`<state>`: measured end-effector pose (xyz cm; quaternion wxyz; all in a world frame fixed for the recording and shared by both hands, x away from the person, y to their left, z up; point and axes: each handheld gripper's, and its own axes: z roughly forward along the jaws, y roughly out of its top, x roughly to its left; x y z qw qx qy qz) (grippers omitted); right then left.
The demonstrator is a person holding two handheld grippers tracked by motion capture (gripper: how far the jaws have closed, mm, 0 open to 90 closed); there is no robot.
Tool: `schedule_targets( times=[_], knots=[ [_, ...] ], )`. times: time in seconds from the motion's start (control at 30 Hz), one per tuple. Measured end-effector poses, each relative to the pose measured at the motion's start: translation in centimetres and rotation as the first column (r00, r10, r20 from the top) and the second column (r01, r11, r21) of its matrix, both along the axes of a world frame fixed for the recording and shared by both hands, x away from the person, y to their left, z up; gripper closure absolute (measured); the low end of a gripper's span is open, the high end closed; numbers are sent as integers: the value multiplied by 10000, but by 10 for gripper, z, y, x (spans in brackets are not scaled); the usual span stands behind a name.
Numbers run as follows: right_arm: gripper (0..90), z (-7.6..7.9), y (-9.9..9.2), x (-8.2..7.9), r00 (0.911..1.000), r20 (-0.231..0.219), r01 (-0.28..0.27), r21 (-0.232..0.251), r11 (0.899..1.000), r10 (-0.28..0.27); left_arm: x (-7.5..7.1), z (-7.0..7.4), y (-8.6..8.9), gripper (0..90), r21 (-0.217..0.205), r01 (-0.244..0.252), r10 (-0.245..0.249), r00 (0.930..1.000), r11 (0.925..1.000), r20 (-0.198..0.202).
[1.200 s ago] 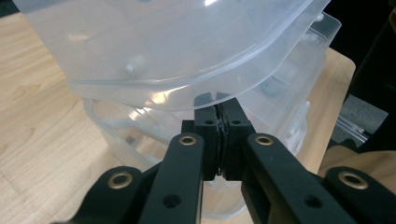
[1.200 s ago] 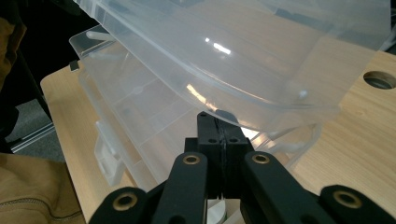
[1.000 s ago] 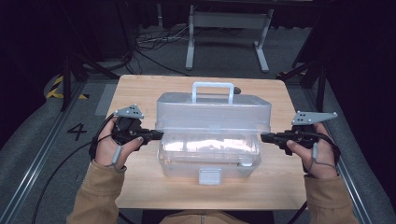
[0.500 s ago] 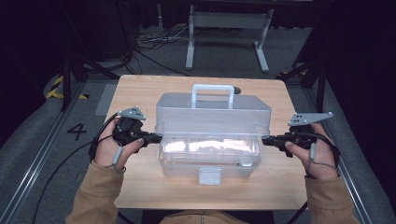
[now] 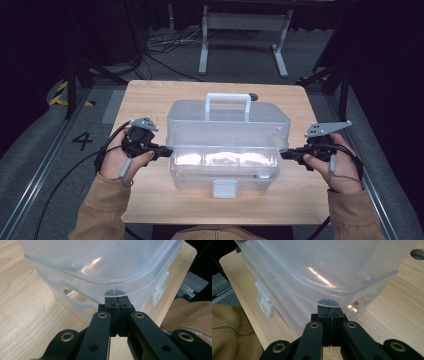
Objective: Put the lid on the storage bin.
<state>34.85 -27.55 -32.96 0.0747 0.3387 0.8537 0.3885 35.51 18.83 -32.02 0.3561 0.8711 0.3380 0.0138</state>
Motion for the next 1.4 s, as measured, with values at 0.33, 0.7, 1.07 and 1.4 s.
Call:
schedule_targets(
  times=[0.33,0.7,1.07,1.4],
  knots=[
    [899,-1,3,-2,9994,-289,-219,-380,9990,208,0,-2,-2,898,289,179,-172,9995,9994,-257],
    [898,-3,4,-1,9971,-620,-480,-725,9962,436,0,-5,-3,898,594,475,-440,9973,9971,-591],
    [896,-6,7,-1,9938,-917,-734,-1157,9906,629,0,-8,-5,898,928,770,-686,9935,9927,-907],
    [895,-10,9,-1,9897,-1184,-979,-1466,9843,808,0,-11,-7,898,1257,1058,-907,9886,9864,-1205]
  ],
)
